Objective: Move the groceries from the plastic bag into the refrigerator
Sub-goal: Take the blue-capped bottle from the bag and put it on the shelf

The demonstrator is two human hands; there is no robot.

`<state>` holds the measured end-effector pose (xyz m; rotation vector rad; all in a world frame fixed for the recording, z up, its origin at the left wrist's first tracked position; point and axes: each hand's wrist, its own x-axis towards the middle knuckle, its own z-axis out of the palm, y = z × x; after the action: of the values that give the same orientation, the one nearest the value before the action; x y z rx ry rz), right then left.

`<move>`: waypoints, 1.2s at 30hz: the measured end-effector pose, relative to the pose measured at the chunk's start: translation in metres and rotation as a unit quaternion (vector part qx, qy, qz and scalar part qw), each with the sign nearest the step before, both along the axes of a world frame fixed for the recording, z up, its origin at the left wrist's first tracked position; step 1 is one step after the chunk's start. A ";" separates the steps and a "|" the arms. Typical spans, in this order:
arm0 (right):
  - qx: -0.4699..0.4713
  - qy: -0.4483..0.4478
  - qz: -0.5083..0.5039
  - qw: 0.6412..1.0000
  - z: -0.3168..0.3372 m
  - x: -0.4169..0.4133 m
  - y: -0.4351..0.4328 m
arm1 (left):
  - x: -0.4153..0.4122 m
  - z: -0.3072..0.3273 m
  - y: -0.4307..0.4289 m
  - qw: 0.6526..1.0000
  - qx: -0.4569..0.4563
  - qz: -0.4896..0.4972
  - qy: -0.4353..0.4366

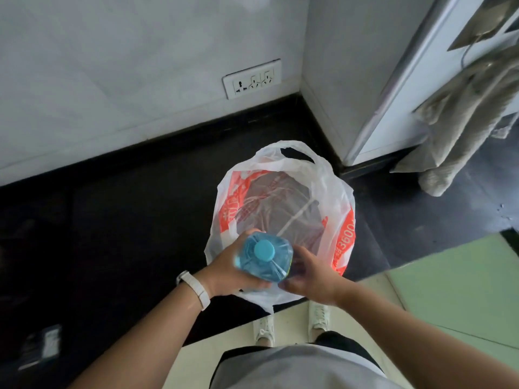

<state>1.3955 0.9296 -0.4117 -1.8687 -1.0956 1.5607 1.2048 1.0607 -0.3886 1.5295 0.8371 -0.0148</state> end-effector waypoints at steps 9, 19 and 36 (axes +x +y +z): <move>-0.015 0.101 -0.066 0.993 0.000 0.000 0.000 | 0.005 0.001 -0.012 0.995 0.021 0.093 -0.036; 0.054 0.207 -0.171 0.962 0.035 -0.017 0.005 | 0.006 0.053 0.010 0.980 0.072 0.105 -0.150; 0.162 0.446 -0.176 0.862 0.113 -0.006 0.011 | 0.026 0.147 -0.009 0.943 0.069 0.175 -0.275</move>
<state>1.3894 0.9411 -0.2987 -0.8509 -0.4938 1.6016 1.2307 1.0518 -0.2412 1.3904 0.6506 0.7153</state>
